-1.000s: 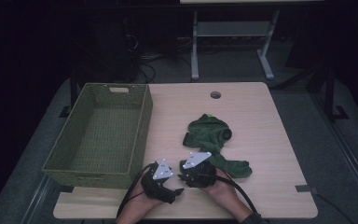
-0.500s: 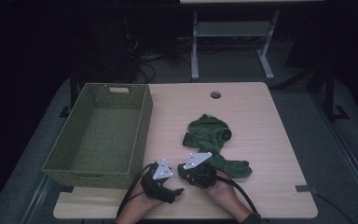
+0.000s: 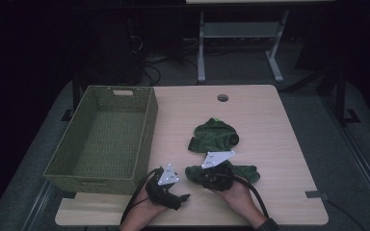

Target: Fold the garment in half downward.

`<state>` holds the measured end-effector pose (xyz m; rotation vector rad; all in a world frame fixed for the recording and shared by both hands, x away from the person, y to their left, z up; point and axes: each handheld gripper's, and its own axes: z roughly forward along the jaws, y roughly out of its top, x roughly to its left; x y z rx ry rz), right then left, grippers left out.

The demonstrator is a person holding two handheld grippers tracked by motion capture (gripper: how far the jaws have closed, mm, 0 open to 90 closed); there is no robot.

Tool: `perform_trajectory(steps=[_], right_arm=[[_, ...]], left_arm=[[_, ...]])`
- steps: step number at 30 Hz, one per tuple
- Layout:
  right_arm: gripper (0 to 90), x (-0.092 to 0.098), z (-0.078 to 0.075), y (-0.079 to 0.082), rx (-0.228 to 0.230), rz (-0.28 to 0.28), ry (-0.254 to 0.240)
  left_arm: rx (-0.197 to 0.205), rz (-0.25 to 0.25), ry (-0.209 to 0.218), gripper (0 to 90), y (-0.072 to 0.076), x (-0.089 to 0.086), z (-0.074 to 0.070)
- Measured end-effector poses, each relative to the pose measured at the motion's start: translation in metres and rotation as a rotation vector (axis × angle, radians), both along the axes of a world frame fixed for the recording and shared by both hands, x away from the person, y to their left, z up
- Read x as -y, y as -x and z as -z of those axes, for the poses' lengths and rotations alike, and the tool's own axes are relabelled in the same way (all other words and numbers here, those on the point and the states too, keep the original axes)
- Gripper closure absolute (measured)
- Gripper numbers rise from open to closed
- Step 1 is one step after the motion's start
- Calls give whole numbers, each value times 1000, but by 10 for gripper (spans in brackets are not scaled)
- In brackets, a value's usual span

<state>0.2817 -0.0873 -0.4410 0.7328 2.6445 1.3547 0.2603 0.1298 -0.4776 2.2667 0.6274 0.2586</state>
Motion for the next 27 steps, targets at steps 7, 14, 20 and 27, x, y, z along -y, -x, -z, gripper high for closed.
perform_trajectory(steps=[7,14,20,27], right_arm=[[850,25,-15,-1,22,44,-64],[849,54,-22,-8,42,117,-81],[843,72,-21,-10,50,173,-64],[821,93,-14,-14,41,259,8]], left_arm=[[0,0,0,128,0,0,0],[8,4,-6,129,-1,0,0],[0,0,0,129,0,0,0],[1,3,-4,129,0,0,0]])
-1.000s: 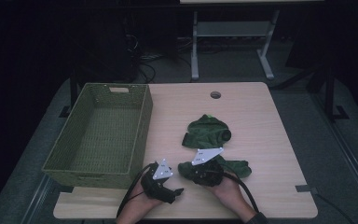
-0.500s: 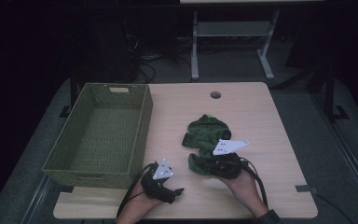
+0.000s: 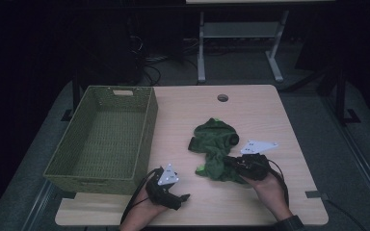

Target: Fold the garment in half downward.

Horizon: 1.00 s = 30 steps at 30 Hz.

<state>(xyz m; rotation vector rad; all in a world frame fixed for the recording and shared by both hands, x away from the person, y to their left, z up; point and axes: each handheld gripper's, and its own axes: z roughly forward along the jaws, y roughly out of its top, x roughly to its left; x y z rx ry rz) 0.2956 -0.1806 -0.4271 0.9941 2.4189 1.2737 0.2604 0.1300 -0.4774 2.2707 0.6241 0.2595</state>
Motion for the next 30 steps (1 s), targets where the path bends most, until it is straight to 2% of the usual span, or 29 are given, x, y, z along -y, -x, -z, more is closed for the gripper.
perform_trajectory(steps=[2,5,8,10,14,16,19,23,24,25,28,29,30], right_arm=[[783,6,2,-1,-13,24,17],[767,12,2,-1,-18,42,2],[784,22,-5,0,19,56,-15],[804,23,-6,1,19,61,-24],[839,21,-10,2,37,52,-44],[852,12,-17,1,64,31,-56],[859,2,-17,-5,71,20,-55],[865,-6,-1,-16,22,24,4],[865,-7,4,-18,0,29,17],[865,-7,4,-18,0,29,17],[879,-12,19,-21,-51,14,55],[888,-14,22,-21,-55,8,69],[898,-20,32,-21,-98,-4,98]], left_arm=[[2,2,-3,129,0,0,0],[3,1,-2,129,0,0,0],[3,1,-2,128,0,0,0],[3,1,-1,129,0,0,0],[5,-1,1,129,0,0,0],[4,-2,1,129,0,0,0],[4,-2,2,129,0,0,0],[5,1,-2,129,-1,0,0],[5,0,-2,129,-1,0,0],[5,0,-2,129,-1,0,0],[4,0,-2,129,0,0,0],[1,-1,0,129,0,0,0],[1,-1,0,129,0,0,0]])
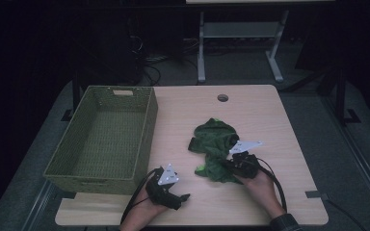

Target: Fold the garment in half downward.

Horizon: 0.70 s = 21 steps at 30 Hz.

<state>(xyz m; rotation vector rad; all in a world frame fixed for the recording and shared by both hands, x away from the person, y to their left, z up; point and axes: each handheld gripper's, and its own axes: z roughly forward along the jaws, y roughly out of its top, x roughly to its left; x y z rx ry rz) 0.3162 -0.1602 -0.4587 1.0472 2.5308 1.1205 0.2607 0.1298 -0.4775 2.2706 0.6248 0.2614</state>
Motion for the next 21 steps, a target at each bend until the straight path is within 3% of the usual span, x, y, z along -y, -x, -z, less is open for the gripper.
perform_trajectory(steps=[4,9,13,14,21], right_arm=[[900,-7,6,1,-6,-12,35],[900,-6,7,0,-15,-9,22],[841,0,-3,2,15,-8,3],[822,5,-10,3,28,-3,-37],[756,24,-23,6,73,20,-58]], left_arm=[[0,0,0,129,0,0,0],[0,0,0,129,0,0,0],[4,2,-2,129,0,0,0],[3,1,-2,129,0,0,0],[2,-1,-2,129,0,0,0]])
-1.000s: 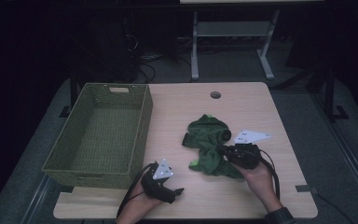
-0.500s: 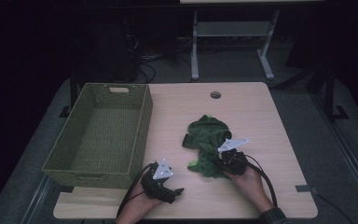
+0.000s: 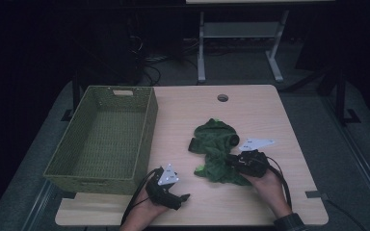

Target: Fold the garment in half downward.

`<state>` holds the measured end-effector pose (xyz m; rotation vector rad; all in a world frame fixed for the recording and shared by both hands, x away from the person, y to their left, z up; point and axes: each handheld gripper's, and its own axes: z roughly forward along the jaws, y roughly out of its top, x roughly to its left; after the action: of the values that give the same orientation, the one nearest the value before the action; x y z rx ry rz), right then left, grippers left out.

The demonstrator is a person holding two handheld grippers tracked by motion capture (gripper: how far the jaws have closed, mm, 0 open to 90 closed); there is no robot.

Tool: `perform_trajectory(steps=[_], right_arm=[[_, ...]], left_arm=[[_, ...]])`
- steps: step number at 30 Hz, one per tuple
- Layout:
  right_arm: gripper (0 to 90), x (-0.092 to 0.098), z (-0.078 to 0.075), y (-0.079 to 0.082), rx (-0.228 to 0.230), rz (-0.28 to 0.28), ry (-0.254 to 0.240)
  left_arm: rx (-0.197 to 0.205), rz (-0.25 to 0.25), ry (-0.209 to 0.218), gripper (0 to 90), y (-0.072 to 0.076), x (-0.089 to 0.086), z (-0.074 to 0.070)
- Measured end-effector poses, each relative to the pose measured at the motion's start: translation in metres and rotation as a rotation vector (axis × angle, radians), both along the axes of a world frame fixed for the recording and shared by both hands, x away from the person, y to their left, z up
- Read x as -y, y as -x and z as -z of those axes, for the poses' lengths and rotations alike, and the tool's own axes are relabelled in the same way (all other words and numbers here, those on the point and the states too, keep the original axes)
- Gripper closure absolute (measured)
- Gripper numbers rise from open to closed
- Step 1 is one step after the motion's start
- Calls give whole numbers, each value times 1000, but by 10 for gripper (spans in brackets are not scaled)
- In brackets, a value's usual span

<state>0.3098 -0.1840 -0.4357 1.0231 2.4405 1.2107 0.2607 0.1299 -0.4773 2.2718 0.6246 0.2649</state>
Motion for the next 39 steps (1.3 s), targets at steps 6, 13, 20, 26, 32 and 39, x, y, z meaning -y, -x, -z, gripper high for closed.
perform_trajectory(steps=[6,13,20,26,32,39], right_arm=[[693,30,-5,6,10,39,-9],[655,53,-3,18,9,64,-17],[624,71,3,31,-3,68,-22],[619,83,10,43,-17,88,-33],[616,98,21,60,-55,96,-35],[616,93,32,60,-110,63,-16]], left_arm=[[-5,-2,0,130,0,0,0],[-3,-2,5,140,0,-1,0],[1,5,0,145,-1,-2,0],[0,10,2,149,-1,-2,0],[0,10,1,148,-1,-2,0],[0,11,1,148,-1,-2,0]])
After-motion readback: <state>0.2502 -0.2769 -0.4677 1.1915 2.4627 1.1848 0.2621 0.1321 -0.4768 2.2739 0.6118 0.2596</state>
